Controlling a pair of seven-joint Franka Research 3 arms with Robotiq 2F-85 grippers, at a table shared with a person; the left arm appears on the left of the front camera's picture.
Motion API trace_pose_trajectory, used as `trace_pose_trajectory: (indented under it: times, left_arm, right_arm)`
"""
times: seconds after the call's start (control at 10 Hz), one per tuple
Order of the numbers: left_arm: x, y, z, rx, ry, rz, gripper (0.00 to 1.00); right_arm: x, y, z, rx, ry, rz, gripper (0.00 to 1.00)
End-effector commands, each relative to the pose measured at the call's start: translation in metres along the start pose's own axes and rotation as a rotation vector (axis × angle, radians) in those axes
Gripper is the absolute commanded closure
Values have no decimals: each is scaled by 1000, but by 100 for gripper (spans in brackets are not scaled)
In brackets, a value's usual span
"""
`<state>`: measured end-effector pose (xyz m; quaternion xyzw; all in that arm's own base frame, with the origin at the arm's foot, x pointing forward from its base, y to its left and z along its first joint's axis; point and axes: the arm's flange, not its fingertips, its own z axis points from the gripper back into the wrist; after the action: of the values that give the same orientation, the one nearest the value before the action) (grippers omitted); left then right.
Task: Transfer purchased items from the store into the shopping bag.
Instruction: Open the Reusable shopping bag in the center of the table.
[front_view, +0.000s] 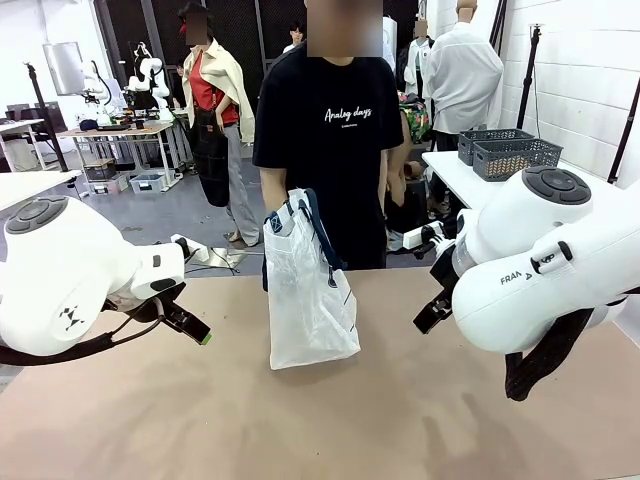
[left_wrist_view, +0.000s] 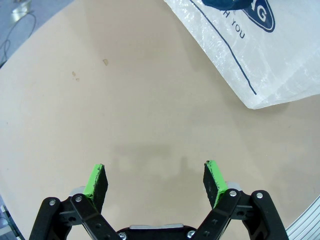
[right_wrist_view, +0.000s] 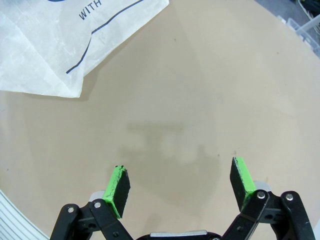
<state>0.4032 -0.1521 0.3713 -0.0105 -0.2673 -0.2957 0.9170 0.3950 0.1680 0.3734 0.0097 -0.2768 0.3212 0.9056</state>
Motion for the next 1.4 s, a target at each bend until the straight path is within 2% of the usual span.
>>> trace_pose_trajectory:
  times: [0.0,1.3]
  left_arm:
    - [0,1,0,1,0,2,0]
    - [0,1,0,1,0,2,0]
  right_arm:
    - [0,0,0,0,0,0,0]
    - [0,0,0,0,0,0,0]
